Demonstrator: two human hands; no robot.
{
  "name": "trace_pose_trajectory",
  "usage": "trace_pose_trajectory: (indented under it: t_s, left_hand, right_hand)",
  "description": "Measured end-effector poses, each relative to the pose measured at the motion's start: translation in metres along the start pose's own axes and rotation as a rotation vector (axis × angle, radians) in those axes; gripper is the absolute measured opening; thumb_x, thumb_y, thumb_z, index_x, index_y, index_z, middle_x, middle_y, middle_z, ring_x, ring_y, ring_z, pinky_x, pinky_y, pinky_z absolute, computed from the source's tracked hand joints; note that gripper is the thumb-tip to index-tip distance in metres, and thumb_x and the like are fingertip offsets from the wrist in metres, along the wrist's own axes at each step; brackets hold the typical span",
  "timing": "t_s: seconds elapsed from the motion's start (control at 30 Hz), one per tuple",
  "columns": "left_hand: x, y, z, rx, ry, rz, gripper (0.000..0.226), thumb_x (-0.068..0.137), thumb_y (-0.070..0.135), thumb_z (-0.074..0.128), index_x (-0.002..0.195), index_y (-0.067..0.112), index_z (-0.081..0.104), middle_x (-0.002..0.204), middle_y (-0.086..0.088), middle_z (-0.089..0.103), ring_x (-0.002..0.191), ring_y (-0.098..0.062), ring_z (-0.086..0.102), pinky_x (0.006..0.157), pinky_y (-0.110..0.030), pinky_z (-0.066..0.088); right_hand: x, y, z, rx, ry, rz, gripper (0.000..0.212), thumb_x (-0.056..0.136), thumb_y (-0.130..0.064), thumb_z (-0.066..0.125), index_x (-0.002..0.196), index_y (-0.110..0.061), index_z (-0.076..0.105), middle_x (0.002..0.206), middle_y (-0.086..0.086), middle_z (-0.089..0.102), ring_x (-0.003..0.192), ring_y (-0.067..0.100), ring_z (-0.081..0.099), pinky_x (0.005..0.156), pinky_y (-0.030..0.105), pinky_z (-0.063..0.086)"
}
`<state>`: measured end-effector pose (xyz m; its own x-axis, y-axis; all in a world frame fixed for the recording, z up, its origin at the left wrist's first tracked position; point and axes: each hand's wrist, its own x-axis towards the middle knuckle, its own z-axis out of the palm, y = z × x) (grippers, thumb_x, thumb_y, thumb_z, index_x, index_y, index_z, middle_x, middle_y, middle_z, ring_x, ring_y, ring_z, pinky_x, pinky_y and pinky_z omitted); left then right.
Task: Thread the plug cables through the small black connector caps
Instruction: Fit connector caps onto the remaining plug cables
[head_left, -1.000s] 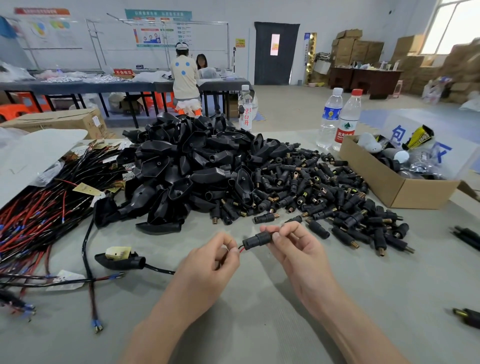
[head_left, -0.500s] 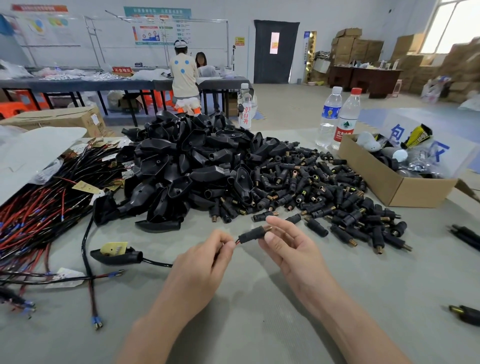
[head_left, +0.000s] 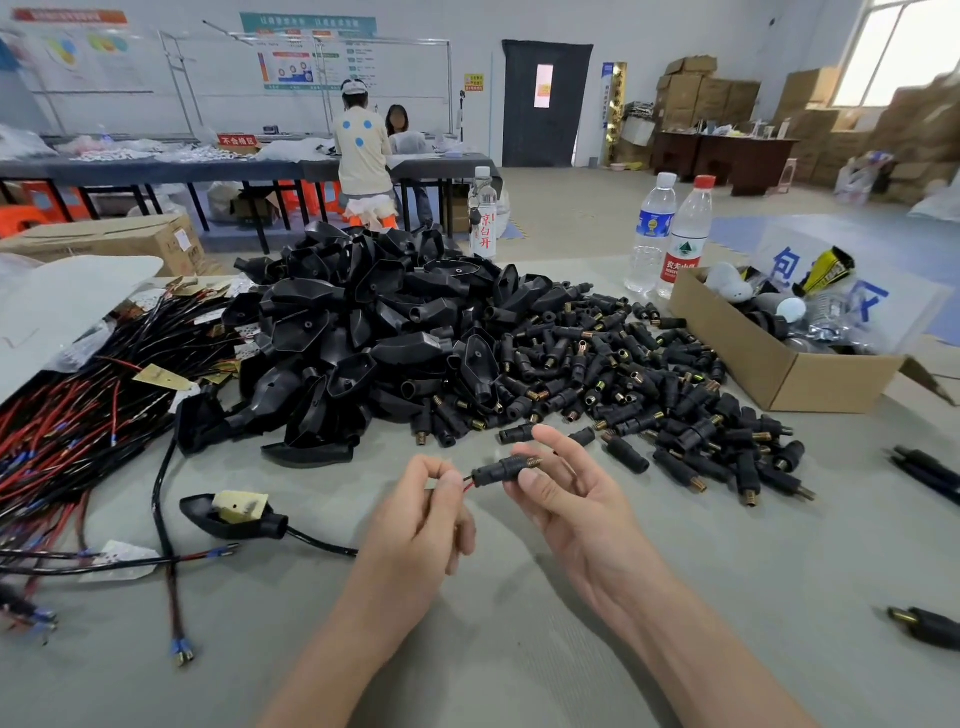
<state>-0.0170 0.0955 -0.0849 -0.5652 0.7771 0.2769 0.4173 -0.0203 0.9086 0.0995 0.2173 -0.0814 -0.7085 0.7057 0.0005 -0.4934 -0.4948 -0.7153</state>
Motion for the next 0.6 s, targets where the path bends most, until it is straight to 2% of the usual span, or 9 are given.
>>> trace_pose_trajectory:
  t_s: [0.07,0.13,0.3,0.4,0.47,0.6]
  left_hand:
    - [-0.001,0.002,0.005,-0.104,0.047,-0.060,0.024,0.108,0.027,0.035,0.093,0.015,0.048,0.072,-0.004,0.069,0.055,-0.019,0.059,0.055,-0.023,0.047]
    - [0.000,0.001,0.011,-0.178,0.116,-0.107,0.025,0.109,0.027,0.032,0.097,0.011,0.047,0.080,0.000,0.069,0.061,-0.021,0.065,0.057,-0.026,0.052]
    - [0.000,-0.002,0.025,-0.263,0.260,-0.140,0.022,0.109,0.027,0.030,0.097,0.015,0.044,0.072,0.010,0.062,0.060,-0.020,0.067,0.055,-0.027,0.055]
    - [-0.003,0.000,0.030,-0.215,0.356,-0.131,0.020,0.108,0.034,0.029,0.094,0.029,0.043,0.067,0.009,0.058,0.052,-0.017,0.064,0.047,-0.025,0.051]
    - [-0.004,0.003,0.031,-0.097,0.415,-0.096,0.020,0.104,0.043,0.027,0.089,0.039,0.039,0.061,0.005,0.060,0.046,-0.015,0.061,0.043,-0.027,0.049]
    - [-0.005,0.006,0.030,0.041,0.444,-0.034,0.026,0.093,0.057,0.021,0.093,0.037,0.036,0.056,0.007,0.060,0.042,-0.014,0.054,0.044,-0.038,0.045]
  right_hand:
    - [0.000,0.000,0.001,0.000,0.020,-0.004,0.047,0.068,0.006,0.069,0.114,-0.005,0.065,0.099,0.009,0.072,0.090,0.017,0.070,0.077,0.024,0.058]
    - [0.001,0.000,0.000,0.008,0.052,-0.008,0.045,0.067,0.006,0.069,0.110,-0.004,0.067,0.099,0.010,0.073,0.090,0.018,0.071,0.076,0.023,0.058]
    - [0.002,0.002,-0.002,-0.025,0.080,0.004,0.040,0.065,0.005,0.072,0.103,-0.004,0.073,0.101,0.012,0.073,0.091,0.020,0.072,0.077,0.023,0.058]
    - [0.002,0.003,-0.003,-0.067,0.054,0.011,0.036,0.065,0.002,0.075,0.100,-0.007,0.077,0.100,0.011,0.074,0.093,0.018,0.072,0.079,0.023,0.058]
    - [0.002,0.004,-0.003,-0.073,0.051,0.011,0.037,0.066,0.002,0.074,0.102,-0.006,0.076,0.099,0.011,0.074,0.092,0.018,0.072,0.079,0.023,0.058]
    - [0.002,0.005,-0.002,-0.085,0.049,0.010,0.039,0.067,0.002,0.072,0.106,-0.005,0.073,0.097,0.010,0.075,0.090,0.017,0.073,0.079,0.023,0.058]
